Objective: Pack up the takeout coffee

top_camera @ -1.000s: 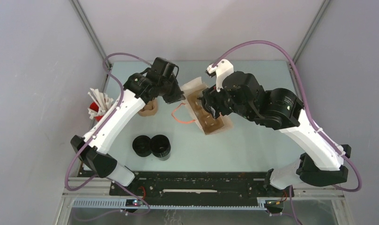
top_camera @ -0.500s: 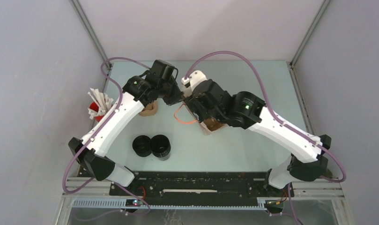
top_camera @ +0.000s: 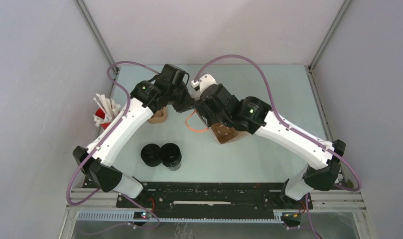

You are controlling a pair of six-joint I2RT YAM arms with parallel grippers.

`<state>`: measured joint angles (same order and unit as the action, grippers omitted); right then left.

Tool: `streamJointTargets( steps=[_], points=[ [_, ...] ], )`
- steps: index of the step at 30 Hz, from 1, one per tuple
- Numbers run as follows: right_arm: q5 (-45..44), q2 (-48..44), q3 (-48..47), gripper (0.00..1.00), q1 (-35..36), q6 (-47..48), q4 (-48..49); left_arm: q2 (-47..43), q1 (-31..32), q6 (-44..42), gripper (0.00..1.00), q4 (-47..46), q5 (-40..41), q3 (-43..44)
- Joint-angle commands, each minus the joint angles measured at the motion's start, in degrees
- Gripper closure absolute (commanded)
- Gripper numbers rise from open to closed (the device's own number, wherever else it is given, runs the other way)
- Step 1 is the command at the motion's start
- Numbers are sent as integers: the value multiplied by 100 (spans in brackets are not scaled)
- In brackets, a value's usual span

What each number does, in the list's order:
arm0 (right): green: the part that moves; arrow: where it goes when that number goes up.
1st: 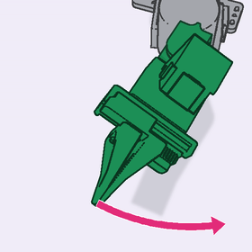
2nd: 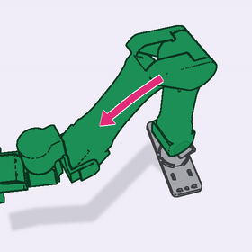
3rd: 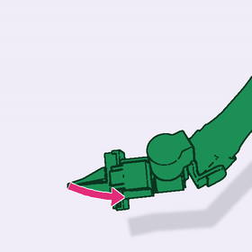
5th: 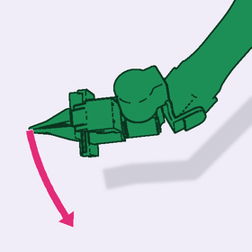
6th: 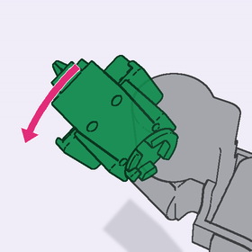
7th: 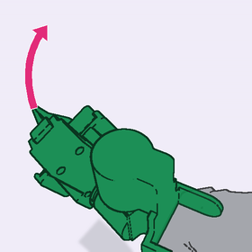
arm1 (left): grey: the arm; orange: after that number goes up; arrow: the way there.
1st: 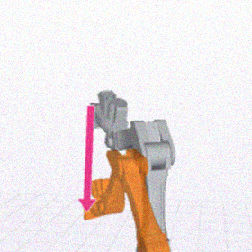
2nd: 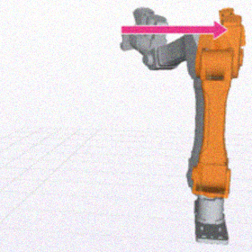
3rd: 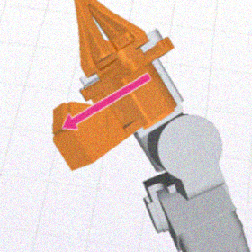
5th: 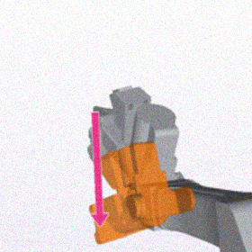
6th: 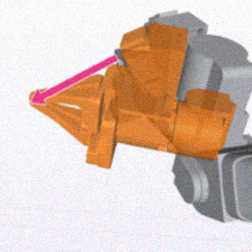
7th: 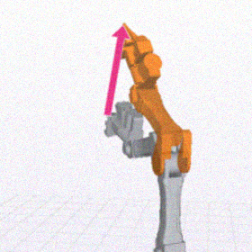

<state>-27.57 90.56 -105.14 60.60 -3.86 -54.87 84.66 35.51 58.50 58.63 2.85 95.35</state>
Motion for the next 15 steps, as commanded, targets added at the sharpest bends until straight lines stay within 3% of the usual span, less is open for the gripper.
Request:
streamJointTargets(
  steps=[1,7,15],
  points=[
    [11,-477,924,100,-121,-242,438,-211,-8,17,100,-191,-4,-84],
    [-26,-750,1613,100,-317,17,1327,-533,-70,29,100,-754,-160,-677],
    [232,-285,1575,100,-417,171,1907,-671,-79,-101,100,-823,-208,-869]
  ],
)
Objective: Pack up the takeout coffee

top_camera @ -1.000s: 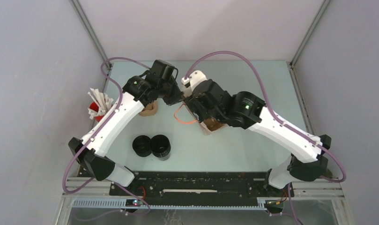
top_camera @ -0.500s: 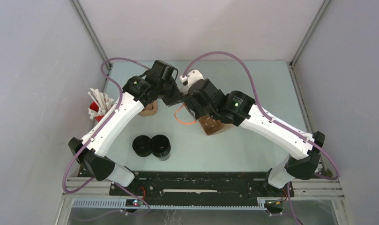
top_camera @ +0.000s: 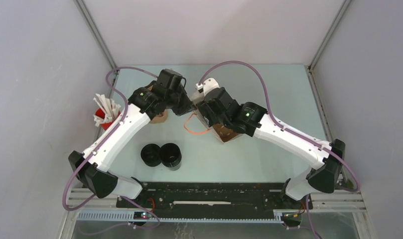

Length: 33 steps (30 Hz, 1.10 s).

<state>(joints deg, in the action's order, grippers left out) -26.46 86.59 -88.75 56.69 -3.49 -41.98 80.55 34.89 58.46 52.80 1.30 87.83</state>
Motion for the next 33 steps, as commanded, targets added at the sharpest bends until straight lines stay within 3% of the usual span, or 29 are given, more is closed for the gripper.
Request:
streamJointTargets(
  steps=[1,6,14,23,27,33],
  points=[
    [156,102,-6,100,-26,175,653,-297,-18,-112,100,-243,-25,-137],
    [184,2,142,100,-22,119,172,-471,-18,-210,100,-331,124,-250],
    [-89,-197,610,100,-7,-94,-110,-1041,0,-317,100,-1433,58,-1175],
    [-463,-261,887,100,59,226,278,-1237,317,-1097,100,-1638,403,-1298],
    [-442,-347,657,100,66,509,465,-1549,366,-1525,100,-2467,662,-1668],
    [-500,-78,217,100,99,522,337,-1675,369,-1746,100,-3020,394,-2102]
  ],
)
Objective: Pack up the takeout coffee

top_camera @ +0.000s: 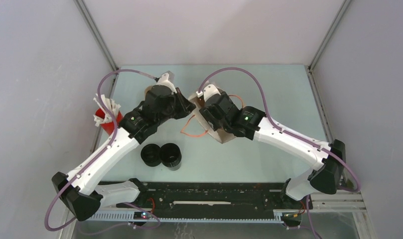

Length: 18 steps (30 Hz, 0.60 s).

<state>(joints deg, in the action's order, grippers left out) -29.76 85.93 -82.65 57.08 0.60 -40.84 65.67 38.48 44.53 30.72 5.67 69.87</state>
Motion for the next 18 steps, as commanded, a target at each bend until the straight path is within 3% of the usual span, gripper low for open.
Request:
streamJointTargets(
  steps=[1,6,18],
  points=[
    [-171,0,-388,100,72,111,248,-233,9,-325,100,-870,-60,-410],
    [-218,20,-18,100,-21,109,534,-278,-7,-336,100,-712,-29,-589],
    [-641,218,178,100,48,-8,137,-303,2,-632,100,-585,-16,-593]
  ],
)
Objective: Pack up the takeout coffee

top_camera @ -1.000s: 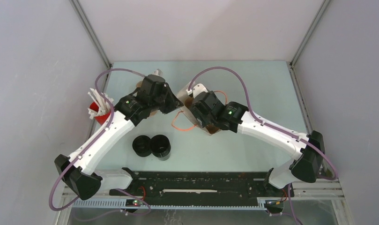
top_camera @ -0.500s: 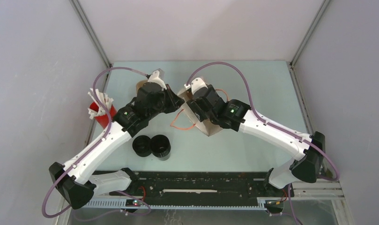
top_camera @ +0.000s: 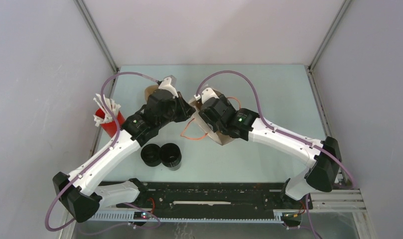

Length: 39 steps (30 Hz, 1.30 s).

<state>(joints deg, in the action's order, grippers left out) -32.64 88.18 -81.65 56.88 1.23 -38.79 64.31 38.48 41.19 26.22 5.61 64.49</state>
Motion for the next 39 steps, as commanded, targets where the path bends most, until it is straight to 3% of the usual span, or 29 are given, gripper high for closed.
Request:
streamJointTargets(
  steps=[1,8,21,39],
  points=[
    [-351,1,94,100,68,-94,-115,-179,-3,-308,100,-140,0,-77],
    [-286,-34,213,100,95,-423,-439,-235,2,-566,100,-164,98,-130],
    [36,12,532,100,-243,-253,718,-188,-2,-712,100,-178,15,-103],
    [421,321,874,100,-573,-141,1237,-190,-5,-1250,100,109,139,-118]
  ],
)
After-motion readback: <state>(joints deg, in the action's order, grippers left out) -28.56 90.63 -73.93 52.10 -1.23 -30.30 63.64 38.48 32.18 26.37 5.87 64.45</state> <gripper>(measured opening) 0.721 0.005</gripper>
